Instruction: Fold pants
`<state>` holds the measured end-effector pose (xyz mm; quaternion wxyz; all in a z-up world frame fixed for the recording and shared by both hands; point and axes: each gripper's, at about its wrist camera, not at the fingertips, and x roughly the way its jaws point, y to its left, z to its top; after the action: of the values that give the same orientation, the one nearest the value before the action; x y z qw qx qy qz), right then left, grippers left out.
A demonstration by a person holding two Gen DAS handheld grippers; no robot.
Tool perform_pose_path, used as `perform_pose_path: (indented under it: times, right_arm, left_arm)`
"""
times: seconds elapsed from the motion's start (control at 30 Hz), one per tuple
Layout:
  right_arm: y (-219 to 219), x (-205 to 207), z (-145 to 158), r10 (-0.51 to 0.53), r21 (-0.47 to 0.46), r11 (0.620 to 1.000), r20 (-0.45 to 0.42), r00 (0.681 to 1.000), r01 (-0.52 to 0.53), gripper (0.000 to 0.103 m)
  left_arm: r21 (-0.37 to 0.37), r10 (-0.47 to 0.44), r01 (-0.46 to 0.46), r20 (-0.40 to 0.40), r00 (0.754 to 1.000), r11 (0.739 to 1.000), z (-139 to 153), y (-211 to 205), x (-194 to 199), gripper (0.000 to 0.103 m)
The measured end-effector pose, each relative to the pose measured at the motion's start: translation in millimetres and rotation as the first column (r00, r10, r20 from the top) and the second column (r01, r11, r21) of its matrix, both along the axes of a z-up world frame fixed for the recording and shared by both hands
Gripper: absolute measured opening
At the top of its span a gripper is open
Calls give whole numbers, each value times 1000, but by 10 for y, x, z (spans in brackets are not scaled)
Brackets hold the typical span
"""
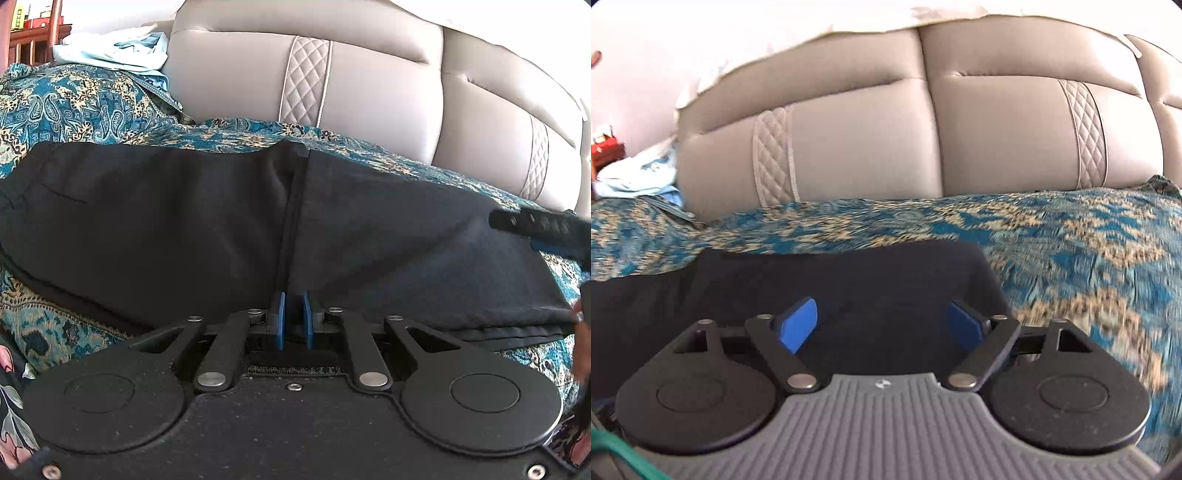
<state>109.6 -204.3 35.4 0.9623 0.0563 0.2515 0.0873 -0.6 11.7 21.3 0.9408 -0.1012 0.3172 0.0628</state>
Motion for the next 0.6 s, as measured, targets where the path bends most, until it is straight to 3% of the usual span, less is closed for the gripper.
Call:
perform_pose_path:
  times: [0.2,0.53,0.6]
  right_arm:
    - [274,-449,-112,52,-112,993,87,995,-42,91]
    - [685,-780,-237,204,-166,968,100,974,-186,93]
    - [750,-780,-239,218,-165,966,105,970,-199,94]
  left_arm:
    - [-8,3,-3,-7,1000,1000,2,12,15,12]
    - [-21,-3,3,-15,1000,1000,14,34,30,13]
    - [-40,-1,0,-23,1000,999,27,68,33,17]
